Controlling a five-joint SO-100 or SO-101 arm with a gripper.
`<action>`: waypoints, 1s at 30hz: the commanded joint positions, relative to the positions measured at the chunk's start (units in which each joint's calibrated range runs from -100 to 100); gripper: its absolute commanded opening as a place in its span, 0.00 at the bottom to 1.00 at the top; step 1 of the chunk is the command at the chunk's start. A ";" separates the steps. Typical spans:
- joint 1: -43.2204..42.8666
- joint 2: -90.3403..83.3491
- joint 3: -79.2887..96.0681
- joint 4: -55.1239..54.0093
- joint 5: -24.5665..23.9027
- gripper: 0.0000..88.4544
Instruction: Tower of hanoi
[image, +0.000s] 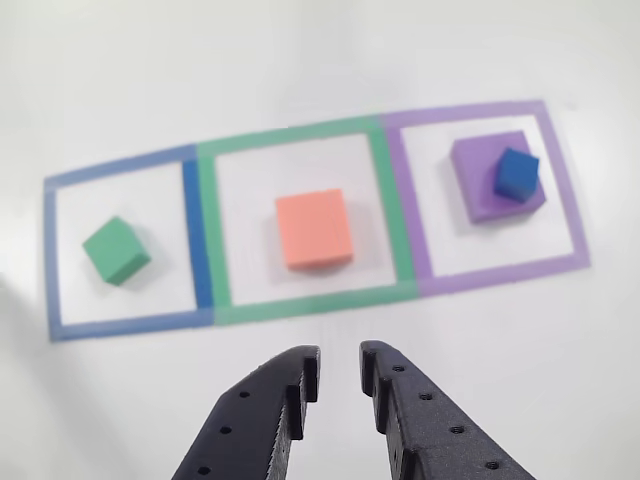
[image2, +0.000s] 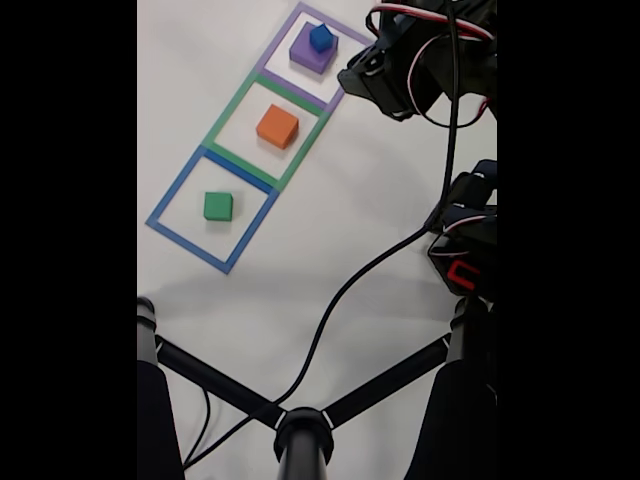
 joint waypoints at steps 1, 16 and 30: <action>-6.46 -4.48 -0.97 1.67 -1.44 0.00; -14.77 -14.26 21.84 -14.60 9.59 0.09; -15.69 -15.86 58.37 -57.34 11.43 0.37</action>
